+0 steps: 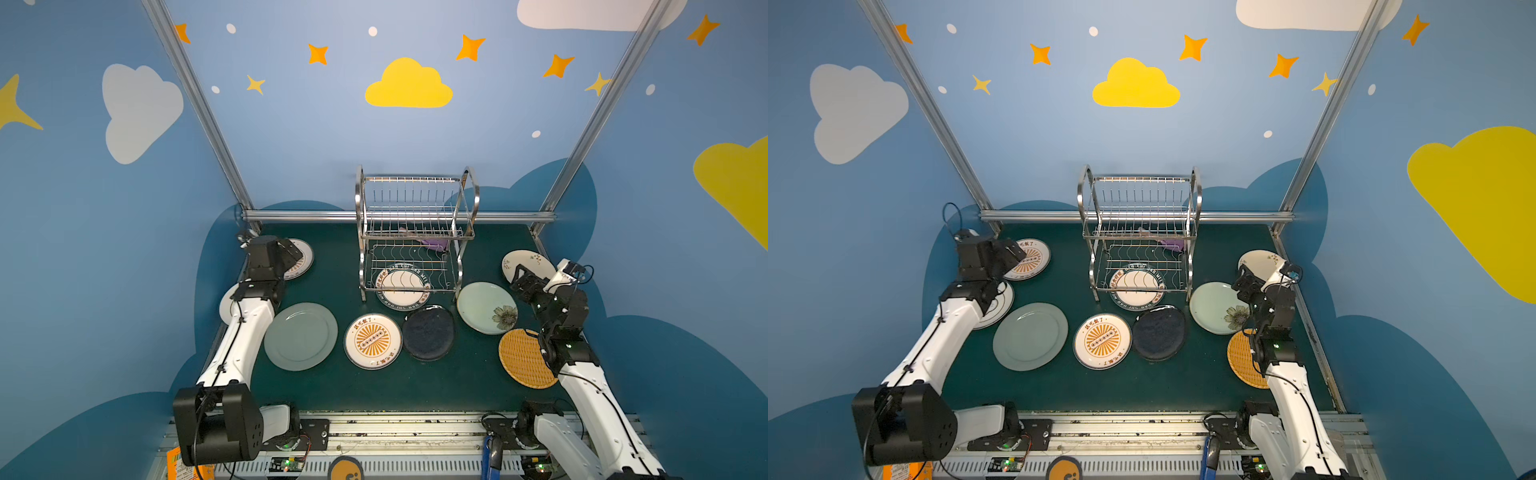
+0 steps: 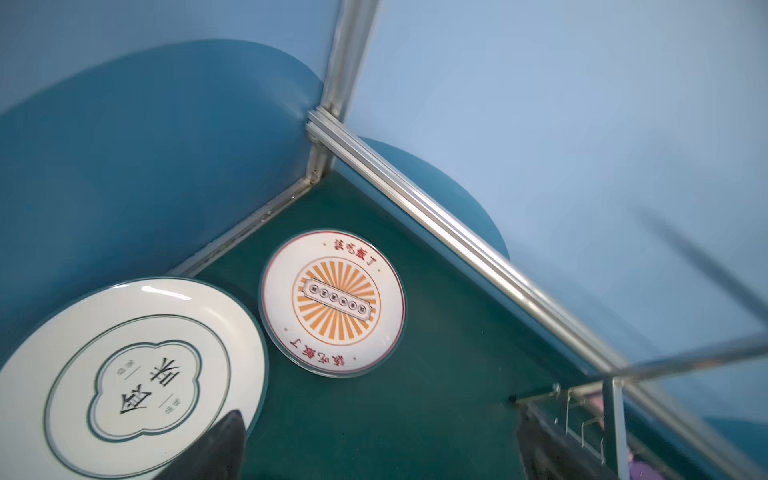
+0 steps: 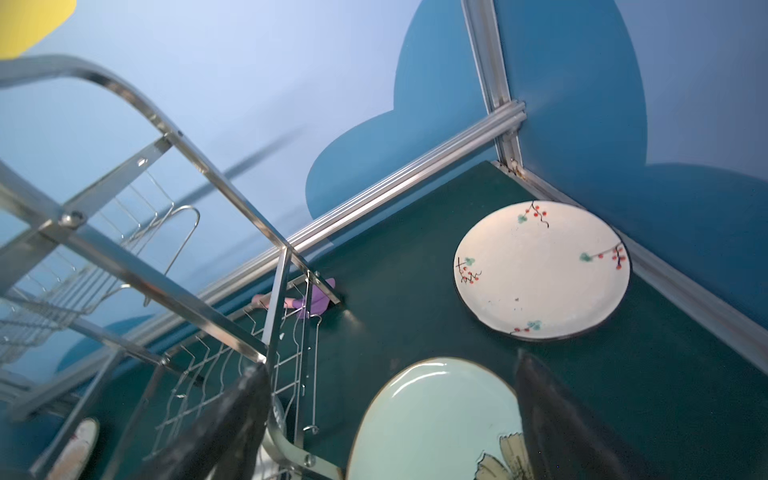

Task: Load the plates into the dish rack
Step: 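Grasp and tilt up the sunburst plate with left gripper while right gripper rises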

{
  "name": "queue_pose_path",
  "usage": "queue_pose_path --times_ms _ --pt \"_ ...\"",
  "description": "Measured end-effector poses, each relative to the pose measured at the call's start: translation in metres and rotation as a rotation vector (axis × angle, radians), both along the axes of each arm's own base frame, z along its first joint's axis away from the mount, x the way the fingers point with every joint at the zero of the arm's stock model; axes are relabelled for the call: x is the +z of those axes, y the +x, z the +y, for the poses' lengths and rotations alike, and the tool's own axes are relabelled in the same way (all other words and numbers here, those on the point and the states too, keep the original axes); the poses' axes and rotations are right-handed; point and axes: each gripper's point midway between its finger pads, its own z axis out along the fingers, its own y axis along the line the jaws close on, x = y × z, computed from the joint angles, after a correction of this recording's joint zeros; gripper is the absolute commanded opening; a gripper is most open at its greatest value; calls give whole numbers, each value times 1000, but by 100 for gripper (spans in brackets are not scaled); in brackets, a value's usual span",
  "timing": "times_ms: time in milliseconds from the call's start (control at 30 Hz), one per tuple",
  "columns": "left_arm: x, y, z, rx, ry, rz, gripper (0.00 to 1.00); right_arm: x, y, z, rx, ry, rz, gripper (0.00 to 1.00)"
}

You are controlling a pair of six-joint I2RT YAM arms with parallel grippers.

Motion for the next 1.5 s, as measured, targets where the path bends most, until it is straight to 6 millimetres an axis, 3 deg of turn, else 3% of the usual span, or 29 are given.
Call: queue_pose_path --times_ms 67,167,233,400,600,767,1000,1500 --pt "-17 -9 17 41 -125 42 100 -8 -1 1 -3 97 17 90" --pt "-54 -16 23 58 -250 134 100 -18 -3 14 37 175 63 90" --pt "-76 -15 16 43 -329 204 99 -20 -6 34 107 207 116 90" --pt "-105 8 -1 7 -538 255 91 -2 -11 76 297 244 129 90" --pt "-144 17 -19 109 -775 222 82 -16 -19 110 459 267 184 90" --pt "-159 37 -23 192 -885 156 72 -15 -30 136 585 263 195 90" --pt "-194 56 -13 304 -987 67 65 -14 -41 157 687 274 206 90" --pt "-210 92 7 352 -1060 -123 56 6 -51 162 725 268 170 90"
